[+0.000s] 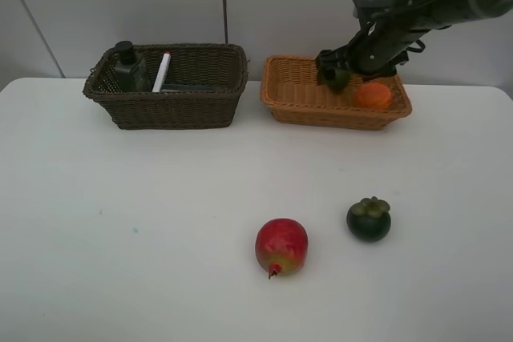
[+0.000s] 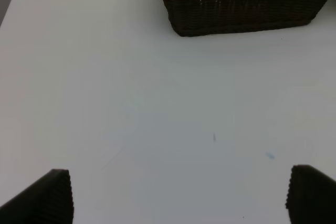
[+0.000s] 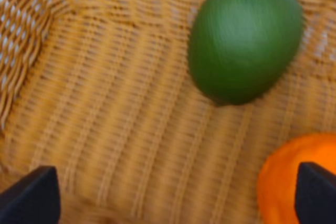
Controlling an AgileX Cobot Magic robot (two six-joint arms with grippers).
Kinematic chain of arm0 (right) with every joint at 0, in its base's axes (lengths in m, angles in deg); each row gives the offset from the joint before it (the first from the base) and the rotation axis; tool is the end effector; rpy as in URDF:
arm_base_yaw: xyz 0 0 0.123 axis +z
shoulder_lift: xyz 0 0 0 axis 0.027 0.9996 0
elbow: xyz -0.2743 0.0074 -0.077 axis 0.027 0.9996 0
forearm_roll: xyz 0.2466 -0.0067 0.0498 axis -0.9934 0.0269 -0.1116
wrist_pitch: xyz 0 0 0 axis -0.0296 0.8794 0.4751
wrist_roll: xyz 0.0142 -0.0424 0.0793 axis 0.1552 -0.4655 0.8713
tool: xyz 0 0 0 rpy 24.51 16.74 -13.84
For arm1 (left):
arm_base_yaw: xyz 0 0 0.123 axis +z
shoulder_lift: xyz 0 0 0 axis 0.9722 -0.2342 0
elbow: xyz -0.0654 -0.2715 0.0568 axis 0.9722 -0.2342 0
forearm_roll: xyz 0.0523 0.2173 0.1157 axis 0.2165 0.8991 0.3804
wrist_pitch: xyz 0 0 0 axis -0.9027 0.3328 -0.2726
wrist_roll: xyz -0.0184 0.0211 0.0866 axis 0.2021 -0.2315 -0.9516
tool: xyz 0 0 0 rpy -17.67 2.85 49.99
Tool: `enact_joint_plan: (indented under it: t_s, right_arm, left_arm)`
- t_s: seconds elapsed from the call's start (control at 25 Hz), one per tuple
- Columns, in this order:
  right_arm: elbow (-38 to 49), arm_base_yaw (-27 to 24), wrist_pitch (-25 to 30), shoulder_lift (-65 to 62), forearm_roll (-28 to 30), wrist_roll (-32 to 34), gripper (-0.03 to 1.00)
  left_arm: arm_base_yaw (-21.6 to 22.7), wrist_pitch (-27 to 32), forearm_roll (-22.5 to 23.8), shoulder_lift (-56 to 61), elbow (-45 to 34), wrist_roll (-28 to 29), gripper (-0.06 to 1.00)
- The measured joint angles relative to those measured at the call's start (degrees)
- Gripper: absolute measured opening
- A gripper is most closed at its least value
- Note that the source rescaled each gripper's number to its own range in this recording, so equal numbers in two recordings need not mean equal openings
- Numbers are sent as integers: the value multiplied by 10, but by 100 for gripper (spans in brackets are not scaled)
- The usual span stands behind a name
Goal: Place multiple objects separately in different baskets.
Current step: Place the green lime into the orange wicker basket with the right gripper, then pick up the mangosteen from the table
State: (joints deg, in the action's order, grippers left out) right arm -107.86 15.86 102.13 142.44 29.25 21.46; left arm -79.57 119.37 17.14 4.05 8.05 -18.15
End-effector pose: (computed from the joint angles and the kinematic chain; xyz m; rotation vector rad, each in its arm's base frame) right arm 0.4394 0.1115 0.1771 -0.3281 2.5223 0.0869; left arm -0.0070 0.0004 0.2790 0.0554 2.0357 -0.0343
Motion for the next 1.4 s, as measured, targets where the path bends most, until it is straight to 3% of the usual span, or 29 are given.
enact_joint_plan:
  t_s: [0.16,0.4,0.48,0.8,1.08,1.2,1.4]
  right_arm:
    - [0,0,113,-51,-21,0,100]
    - [0,1,381,-133,-52,0,100]
    - [8,1,411,-153,-52,0,100]
    - [173,27,416,-301,-53,32,100]
    - [303,123,276,-310,-43,58,100]
    - [332,133,222,-281,-10,61,100]
    - [340,125,191,-248,24,62,100]
  left_arm:
    - [0,0,0,0,0,0,100]
    - [0,0,-8,0,0,0,100]
    - [0,0,-10,0,0,0,100]
    - [0,0,-10,0,0,0,100]
    - [0,0,-10,0,0,0,100]
    - [0,0,-10,0,0,0,100]
    - [0,0,-10,0,0,0,100]
